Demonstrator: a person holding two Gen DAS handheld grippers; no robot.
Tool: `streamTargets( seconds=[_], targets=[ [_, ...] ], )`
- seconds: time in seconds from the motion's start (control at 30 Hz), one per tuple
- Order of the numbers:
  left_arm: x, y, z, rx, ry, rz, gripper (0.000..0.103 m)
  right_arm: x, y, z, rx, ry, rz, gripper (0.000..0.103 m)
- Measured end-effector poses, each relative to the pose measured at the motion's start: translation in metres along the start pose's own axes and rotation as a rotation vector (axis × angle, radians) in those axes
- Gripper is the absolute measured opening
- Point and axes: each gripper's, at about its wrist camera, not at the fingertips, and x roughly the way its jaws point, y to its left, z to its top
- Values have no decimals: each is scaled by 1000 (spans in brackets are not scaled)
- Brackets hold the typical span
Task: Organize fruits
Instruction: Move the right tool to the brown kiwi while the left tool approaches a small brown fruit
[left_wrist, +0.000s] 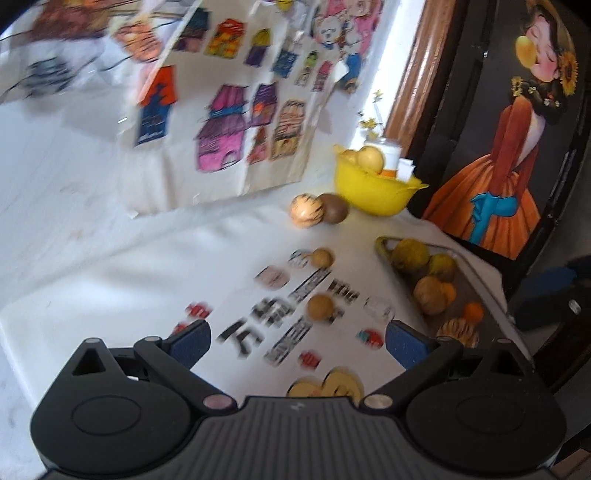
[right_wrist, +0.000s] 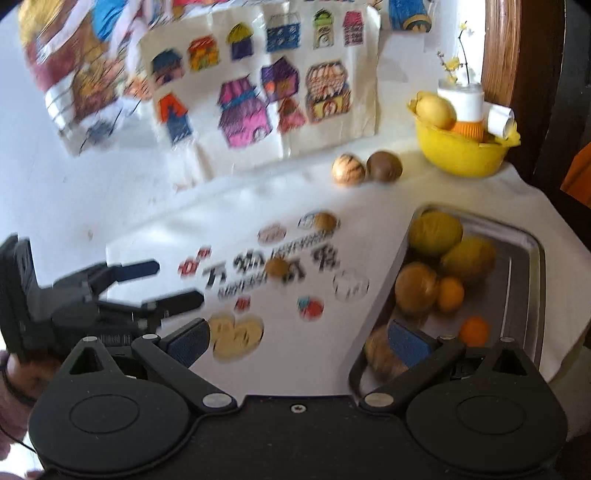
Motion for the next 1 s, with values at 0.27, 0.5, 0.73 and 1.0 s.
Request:
streamTargets(
  seconds=[0.27,0.5,0.73,1.0],
  targets=[
    [44,-12,36,64,-3,-19,103,29,-25,67,-142,-25,-33,102],
    [86,-16,53,101,8,-17,103,75,-60,122,-238,-36,-11,102],
    [120,-17,62,118,38,-16,103,118,-69,141,-331,-22,-5,102],
    [142,-17,66,137,52,-6,103,156,-75,155,-386,12,1,102]
  ],
)
